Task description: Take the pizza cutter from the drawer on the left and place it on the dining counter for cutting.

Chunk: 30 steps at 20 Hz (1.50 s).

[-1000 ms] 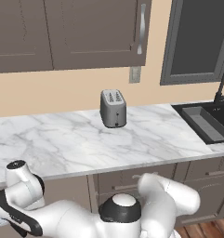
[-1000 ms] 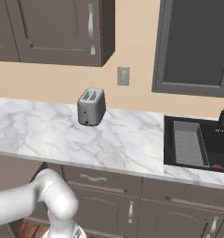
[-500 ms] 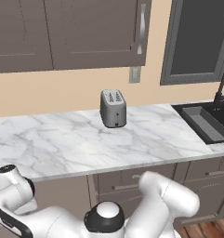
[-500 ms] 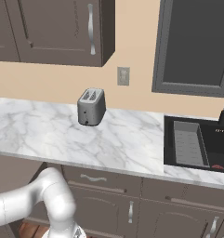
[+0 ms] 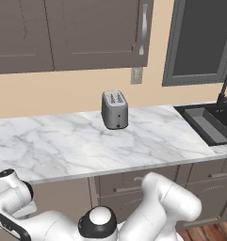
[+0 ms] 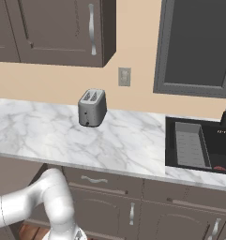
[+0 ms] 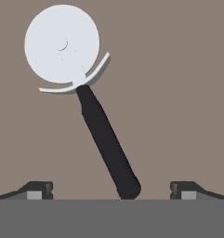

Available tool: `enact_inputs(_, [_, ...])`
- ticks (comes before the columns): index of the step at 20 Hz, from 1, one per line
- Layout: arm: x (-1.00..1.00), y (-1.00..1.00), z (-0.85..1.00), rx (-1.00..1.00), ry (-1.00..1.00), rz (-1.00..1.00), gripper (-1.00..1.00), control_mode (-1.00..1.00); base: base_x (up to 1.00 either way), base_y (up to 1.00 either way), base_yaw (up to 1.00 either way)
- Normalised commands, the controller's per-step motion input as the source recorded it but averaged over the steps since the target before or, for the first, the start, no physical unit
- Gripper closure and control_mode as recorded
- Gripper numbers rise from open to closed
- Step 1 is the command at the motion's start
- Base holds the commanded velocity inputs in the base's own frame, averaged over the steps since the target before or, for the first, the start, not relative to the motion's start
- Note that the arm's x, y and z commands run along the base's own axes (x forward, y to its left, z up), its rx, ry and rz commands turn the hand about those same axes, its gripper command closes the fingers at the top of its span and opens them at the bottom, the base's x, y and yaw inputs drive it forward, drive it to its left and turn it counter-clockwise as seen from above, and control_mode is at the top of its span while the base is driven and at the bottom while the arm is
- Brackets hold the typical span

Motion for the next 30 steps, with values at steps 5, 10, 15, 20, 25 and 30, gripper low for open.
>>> enact_inputs(5, [0.13,0.03,-0.23,0.00,0.01,0.02,-1.00,-1.00,0.00,0.00,0.00])
enact_inputs(10, [0.00,0.16,-0.13,0.00,0.01,0.01,-1.00,-1.00,0.00,0.00,0.00])
enact_inputs(15, [0.00,0.20,-0.02,0.00,0.02,0.00,-1.00,-1.00,0.00,0.00,0.00])
enact_inputs(20, [0.00,0.02,-0.04,0.00,0.00,0.00,-1.00,-1.00,0.00,0.00,0.00])
enact_inputs(25, [0.00,0.00,-0.02,0.00,0.00,0.02,-1.00,-1.00,0.00,0.00,0.00])
enact_inputs(30, [0.00,0.00,-0.02,0.00,0.00,0.01,-1.00,-1.00,0.00,0.00,0.00])
